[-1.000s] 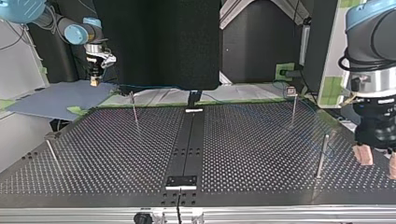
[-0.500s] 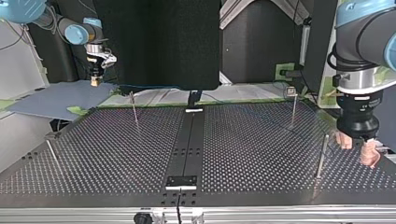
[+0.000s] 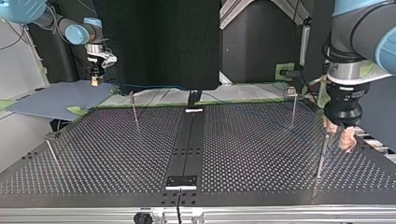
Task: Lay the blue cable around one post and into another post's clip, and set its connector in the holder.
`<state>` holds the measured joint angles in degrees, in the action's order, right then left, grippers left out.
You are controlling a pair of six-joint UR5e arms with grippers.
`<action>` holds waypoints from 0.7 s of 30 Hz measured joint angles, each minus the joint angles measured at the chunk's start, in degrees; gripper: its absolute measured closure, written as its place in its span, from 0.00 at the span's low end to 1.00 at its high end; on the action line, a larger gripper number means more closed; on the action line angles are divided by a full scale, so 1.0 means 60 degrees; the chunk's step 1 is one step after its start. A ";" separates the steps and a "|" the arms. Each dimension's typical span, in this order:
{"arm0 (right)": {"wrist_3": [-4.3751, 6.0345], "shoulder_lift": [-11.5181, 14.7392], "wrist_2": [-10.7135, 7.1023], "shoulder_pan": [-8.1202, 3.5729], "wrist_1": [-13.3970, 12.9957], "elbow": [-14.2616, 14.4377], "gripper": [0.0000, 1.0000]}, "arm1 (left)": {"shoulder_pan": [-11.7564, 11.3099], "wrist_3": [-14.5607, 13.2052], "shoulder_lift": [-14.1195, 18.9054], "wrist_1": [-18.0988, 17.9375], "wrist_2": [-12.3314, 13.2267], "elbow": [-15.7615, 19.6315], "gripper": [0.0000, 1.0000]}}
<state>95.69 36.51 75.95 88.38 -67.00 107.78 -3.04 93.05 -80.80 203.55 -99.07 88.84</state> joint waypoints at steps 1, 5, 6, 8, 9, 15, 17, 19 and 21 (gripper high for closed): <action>0.0000 0.0000 0.0000 0.0001 0.0002 0.0000 1.00 | 0.0011 -0.0078 0.0000 0.0076 -0.0008 0.0000 0.00; 0.0000 0.0000 0.0000 0.0011 0.0010 -0.0001 1.00 | 0.0056 -0.0445 0.0001 0.0441 -0.0125 0.0000 0.00; -0.0002 0.0000 0.0000 0.0011 0.0011 0.0000 1.00 | 0.0067 -0.0553 0.0000 0.0554 -0.0155 0.0000 0.00; -0.0003 0.0000 0.0000 0.0011 0.0014 0.0001 1.00 | 0.0087 -0.0710 0.0000 0.0707 -0.0194 0.0001 0.00; -0.0004 0.0000 0.0000 0.0012 0.0015 0.0000 1.00 | 0.0099 -0.0821 0.0003 0.0814 -0.0218 0.0000 0.00; -0.0001 0.0001 0.0000 0.0013 0.0009 0.0000 1.00 | 0.0125 -0.1131 0.0007 0.1033 -0.0370 0.0003 0.00; 0.0000 0.0002 0.0000 0.0013 0.0009 0.0002 1.00 | 0.0128 -0.1139 0.0008 0.1039 -0.0450 0.0003 0.00; 0.0002 0.0002 0.0000 0.0014 0.0011 0.0001 1.00 | 0.0129 -0.1139 0.0009 0.1041 -0.0530 0.0003 0.00; 0.0001 0.0002 0.0000 0.0014 0.0014 -0.0001 1.00 | 0.0129 -0.1133 0.0009 0.1042 -0.0573 0.0003 0.00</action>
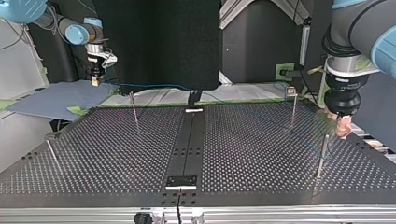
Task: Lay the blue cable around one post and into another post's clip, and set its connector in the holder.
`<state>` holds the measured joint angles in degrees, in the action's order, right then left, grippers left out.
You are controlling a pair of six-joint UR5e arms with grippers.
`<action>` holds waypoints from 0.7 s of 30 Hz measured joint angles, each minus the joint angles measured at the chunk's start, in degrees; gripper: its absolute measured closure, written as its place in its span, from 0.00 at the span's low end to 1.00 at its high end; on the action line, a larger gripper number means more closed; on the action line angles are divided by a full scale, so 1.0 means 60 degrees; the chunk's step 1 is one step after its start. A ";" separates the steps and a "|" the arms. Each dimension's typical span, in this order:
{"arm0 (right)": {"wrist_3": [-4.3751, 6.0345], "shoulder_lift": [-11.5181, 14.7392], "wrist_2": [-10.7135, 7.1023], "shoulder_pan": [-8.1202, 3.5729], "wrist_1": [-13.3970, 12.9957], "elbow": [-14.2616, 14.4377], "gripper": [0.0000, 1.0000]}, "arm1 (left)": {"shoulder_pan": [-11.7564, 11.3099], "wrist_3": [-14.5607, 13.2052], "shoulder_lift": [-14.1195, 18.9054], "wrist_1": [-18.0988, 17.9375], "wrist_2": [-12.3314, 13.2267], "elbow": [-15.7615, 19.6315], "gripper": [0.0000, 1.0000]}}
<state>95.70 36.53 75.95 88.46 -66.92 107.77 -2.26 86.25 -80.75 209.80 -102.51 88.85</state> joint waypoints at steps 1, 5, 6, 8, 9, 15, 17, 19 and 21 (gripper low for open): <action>-0.0001 -0.0001 0.0000 0.0000 -0.0001 -0.0002 1.00 | 0.0000 0.0002 0.0001 -0.0003 -0.0010 0.0000 0.00; 0.0003 -0.0001 0.0000 0.0001 -0.0001 -0.0002 1.00 | 0.0000 0.0016 0.0000 -0.0022 -0.0028 0.0001 0.00; 0.0003 -0.0001 0.0000 0.0001 -0.0002 -0.0002 1.00 | 0.0001 0.0019 0.0002 -0.0024 -0.0033 0.0000 0.00; 0.0005 -0.0001 0.0000 0.0001 -0.0006 -0.0004 1.00 | 0.0000 0.0022 0.0001 -0.0026 -0.0036 0.0000 0.00; 0.0006 -0.0001 0.0000 0.0000 -0.0007 -0.0003 1.00 | 0.0000 0.0027 -0.0002 -0.0027 -0.0035 0.0000 0.00; 0.0006 0.0000 0.0000 0.0000 -0.0011 -0.0002 1.00 | 0.0002 0.0062 0.0002 -0.0028 -0.0032 0.0004 0.00; 0.0005 0.0000 0.0000 0.0000 -0.0006 0.0001 1.00 | 0.0002 0.0065 0.0003 -0.0029 -0.0031 0.0002 0.00; 0.0005 0.0000 0.0000 0.0001 -0.0001 0.0001 1.00 | 0.0002 0.0067 0.0000 -0.0028 -0.0031 0.0001 0.00; 0.0001 0.0001 -0.0001 0.0001 0.0001 0.0002 1.00 | 0.0002 0.0074 0.0003 -0.0029 -0.0031 0.0001 0.00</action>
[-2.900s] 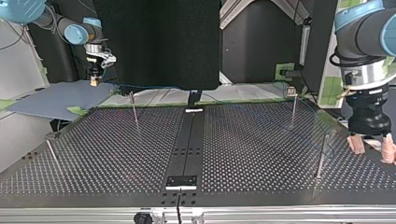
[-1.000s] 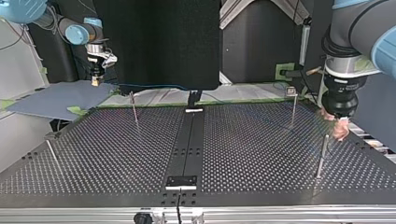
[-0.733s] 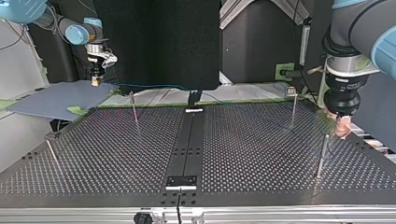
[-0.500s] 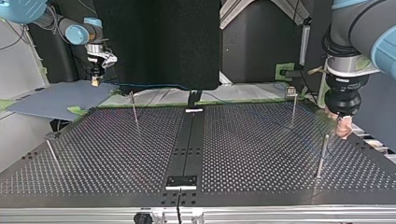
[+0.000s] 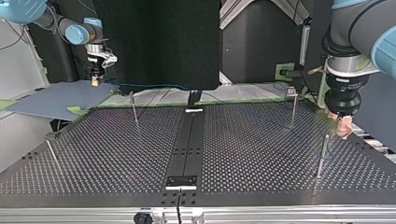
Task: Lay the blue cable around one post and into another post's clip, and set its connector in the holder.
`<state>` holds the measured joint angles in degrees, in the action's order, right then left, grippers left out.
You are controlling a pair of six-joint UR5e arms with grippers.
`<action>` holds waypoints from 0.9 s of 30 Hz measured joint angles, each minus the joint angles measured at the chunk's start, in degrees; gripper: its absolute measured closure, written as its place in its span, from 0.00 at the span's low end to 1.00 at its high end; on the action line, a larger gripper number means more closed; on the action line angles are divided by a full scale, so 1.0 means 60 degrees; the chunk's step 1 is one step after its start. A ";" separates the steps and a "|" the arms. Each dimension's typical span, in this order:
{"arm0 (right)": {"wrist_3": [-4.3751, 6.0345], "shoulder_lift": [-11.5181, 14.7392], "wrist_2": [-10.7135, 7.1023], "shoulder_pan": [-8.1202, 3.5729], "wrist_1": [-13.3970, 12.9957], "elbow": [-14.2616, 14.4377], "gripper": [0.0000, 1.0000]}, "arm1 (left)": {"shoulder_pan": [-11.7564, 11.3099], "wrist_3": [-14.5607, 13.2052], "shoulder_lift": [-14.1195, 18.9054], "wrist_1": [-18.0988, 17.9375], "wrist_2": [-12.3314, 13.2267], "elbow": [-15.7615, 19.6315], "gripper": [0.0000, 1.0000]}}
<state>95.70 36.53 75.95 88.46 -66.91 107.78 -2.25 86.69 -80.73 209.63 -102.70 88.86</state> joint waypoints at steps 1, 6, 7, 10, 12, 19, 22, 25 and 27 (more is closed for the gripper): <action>-0.0001 0.0000 0.0001 0.0000 0.0002 0.0000 1.00 | 0.0000 0.0002 0.0000 0.0000 0.0000 0.0000 0.00; -0.0001 0.0000 0.0001 0.0000 0.0003 -0.0001 1.00 | -0.0002 0.0029 -0.0002 0.0000 -0.0001 0.0001 0.00; -0.0001 0.0000 0.0001 -0.0001 0.0003 0.0001 1.00 | -0.0002 0.0038 -0.0001 0.0000 -0.0001 0.0001 0.00; -0.0003 0.0000 0.0001 -0.0001 0.0002 -0.0002 1.00 | -0.0002 0.0062 0.0000 0.0000 -0.0001 0.0001 0.00; 0.0000 0.0000 0.0001 0.0000 0.0003 -0.0001 1.00 | -0.0002 0.0073 0.0000 0.0000 -0.0001 0.0000 0.00; 0.0003 -0.0001 0.0001 0.0000 -0.0002 -0.0002 1.00 | 0.0001 0.0082 0.0000 0.0000 0.0000 0.0003 0.00; 0.0000 0.0000 0.0001 0.0000 0.0001 0.0000 1.00 | 0.0002 0.0082 -0.0004 0.0000 0.0000 0.0005 0.00; -0.0001 0.0000 0.0000 0.0000 0.0002 0.0001 1.00 | 0.0001 0.0102 0.0000 0.0000 0.0000 0.0003 0.00; 0.0002 -0.0001 0.0001 0.0000 0.0003 0.0002 1.00 | 0.0006 0.0115 0.0001 0.0000 0.0000 0.0001 0.00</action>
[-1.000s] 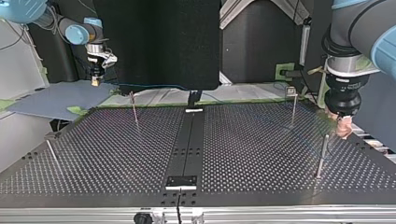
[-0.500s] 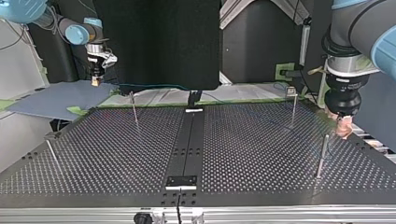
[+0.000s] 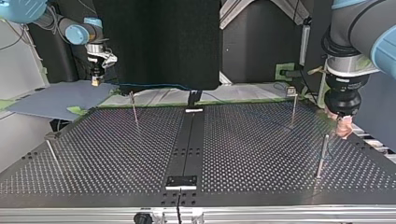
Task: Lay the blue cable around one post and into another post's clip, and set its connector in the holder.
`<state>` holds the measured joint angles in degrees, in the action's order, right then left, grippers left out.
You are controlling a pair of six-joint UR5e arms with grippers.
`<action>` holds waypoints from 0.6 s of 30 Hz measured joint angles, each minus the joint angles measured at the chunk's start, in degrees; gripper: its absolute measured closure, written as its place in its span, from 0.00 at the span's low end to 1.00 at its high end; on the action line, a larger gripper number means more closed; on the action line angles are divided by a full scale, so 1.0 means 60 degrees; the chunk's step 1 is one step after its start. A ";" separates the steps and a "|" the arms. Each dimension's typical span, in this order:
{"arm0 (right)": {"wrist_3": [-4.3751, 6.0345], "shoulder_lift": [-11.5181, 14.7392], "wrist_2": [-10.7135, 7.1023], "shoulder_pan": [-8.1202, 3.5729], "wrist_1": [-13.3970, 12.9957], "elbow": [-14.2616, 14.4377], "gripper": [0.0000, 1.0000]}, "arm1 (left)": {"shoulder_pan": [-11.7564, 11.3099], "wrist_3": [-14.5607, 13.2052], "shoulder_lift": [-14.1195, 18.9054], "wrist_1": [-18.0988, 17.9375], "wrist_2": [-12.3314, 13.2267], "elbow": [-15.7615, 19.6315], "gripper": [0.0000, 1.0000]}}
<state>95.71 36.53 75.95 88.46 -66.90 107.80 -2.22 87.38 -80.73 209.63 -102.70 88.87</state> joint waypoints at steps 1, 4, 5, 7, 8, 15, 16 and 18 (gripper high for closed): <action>0.0001 0.0000 0.0000 -0.0001 0.0000 0.0000 1.00 | 0.0002 0.0004 -0.0001 0.0000 0.0000 0.0000 0.00; -0.0002 0.0001 -0.0001 0.0000 0.0000 -0.0003 1.00 | 0.0002 0.0008 -0.0003 0.0000 0.0000 0.0002 0.00; -0.0005 0.0000 0.0000 -0.0001 0.0001 -0.0002 1.00 | 0.0003 0.0009 -0.0002 0.0000 0.0000 0.0004 0.00; -0.0008 0.0000 0.0000 -0.0001 0.0001 -0.0003 1.00 | 0.0005 0.0011 0.0000 0.0000 -0.0001 0.0004 0.00; -0.0008 0.0000 -0.0001 0.0000 0.0000 -0.0006 1.00 | 0.0005 0.0011 0.0000 0.0000 -0.0001 0.0004 0.00; -0.0006 0.0000 0.0000 -0.0037 0.0001 -0.0004 1.00 | 0.0075 0.0000 0.0035 -0.0112 0.0192 0.0126 0.00; -0.0007 0.0001 0.0000 -0.0039 0.0003 -0.0005 1.00 | 0.0093 -0.0012 0.0054 -0.0166 0.0264 0.0188 0.00; -0.0014 0.0000 -0.0001 -0.0039 0.0013 -0.0005 1.00 | 0.0153 -0.0004 0.0144 -0.0312 0.0448 0.0359 0.00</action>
<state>95.63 36.53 75.95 88.23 -66.82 107.77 -1.30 87.35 -79.86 207.76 -100.01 91.02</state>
